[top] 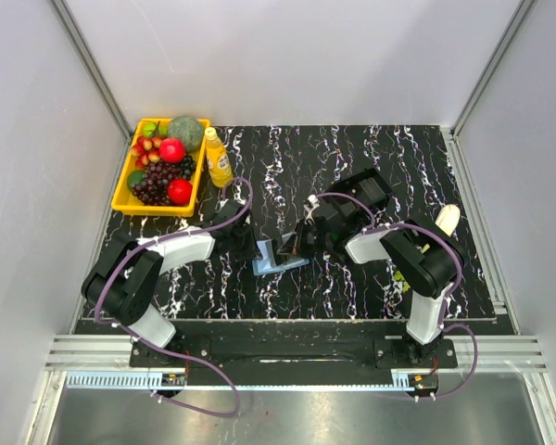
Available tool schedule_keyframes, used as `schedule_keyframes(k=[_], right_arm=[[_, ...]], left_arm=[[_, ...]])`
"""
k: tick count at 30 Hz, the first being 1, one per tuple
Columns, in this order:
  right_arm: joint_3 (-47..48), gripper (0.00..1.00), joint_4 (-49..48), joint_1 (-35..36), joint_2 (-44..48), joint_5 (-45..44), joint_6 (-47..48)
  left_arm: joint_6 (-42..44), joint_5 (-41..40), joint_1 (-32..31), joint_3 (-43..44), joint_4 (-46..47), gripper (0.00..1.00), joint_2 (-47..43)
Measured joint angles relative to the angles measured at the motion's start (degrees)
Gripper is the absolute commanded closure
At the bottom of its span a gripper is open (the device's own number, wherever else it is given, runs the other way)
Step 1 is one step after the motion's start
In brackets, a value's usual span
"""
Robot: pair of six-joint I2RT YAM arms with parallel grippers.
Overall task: Put the credit cards into the card holder
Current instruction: Insert the credit card into the card holder.
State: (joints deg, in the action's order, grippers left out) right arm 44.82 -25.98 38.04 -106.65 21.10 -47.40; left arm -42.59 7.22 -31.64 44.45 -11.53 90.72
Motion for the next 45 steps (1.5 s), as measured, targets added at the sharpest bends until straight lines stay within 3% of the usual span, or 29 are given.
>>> schedule_keyframes(k=[4, 6, 11, 13, 17, 25, 28, 33, 45], right_arm=[[-0.15, 0.95, -0.83, 0.0, -0.24, 0.81, -0.22], [-0.44, 0.89, -1.09, 0.0, -0.13, 0.87, -0.17], [-0.09, 0.78, 0.72, 0.09, 0.09, 0.9, 0.74], [0.22, 0.68, 1.95, 0.22, 0.09, 0.9, 1.11], [0.5, 0.63, 4.24, 0.87, 1.42, 0.2, 1.79], [1.51, 0.64, 12.26, 1.75, 4.52, -2.21, 4.79], [2.95, 0.7, 15.04, 1.97, 4.52, -3.26, 5.88], [4.04, 0.9, 18.08, 2.08, 4.81, -5.68, 7.43], [6.01, 0.88, 17.73, 2.82, 2.27, -3.08, 7.02]], left_arm=[[-0.02, -0.04, 0.0, 0.0, -0.02, 0.89, -0.04], [-0.26, -0.17, -0.02, -0.28, 0.17, 0.84, -0.33], [-1.01, -0.9, -0.2, -1.68, 1.9, 0.84, -1.4], [-1.03, -1.01, -0.24, -1.73, 2.01, 0.84, -1.42], [-1.05, -1.05, -0.24, -1.73, 2.01, 0.84, -1.46], [-1.05, -1.22, -0.28, -1.84, 2.08, 0.86, -1.53], [-1.03, -1.22, -0.28, -1.84, 2.08, 0.86, -1.53], [-1.03, -1.25, -0.28, -1.84, 2.05, 0.87, -1.53], [-1.01, -1.29, -0.28, -1.81, 1.99, 0.87, -1.53]])
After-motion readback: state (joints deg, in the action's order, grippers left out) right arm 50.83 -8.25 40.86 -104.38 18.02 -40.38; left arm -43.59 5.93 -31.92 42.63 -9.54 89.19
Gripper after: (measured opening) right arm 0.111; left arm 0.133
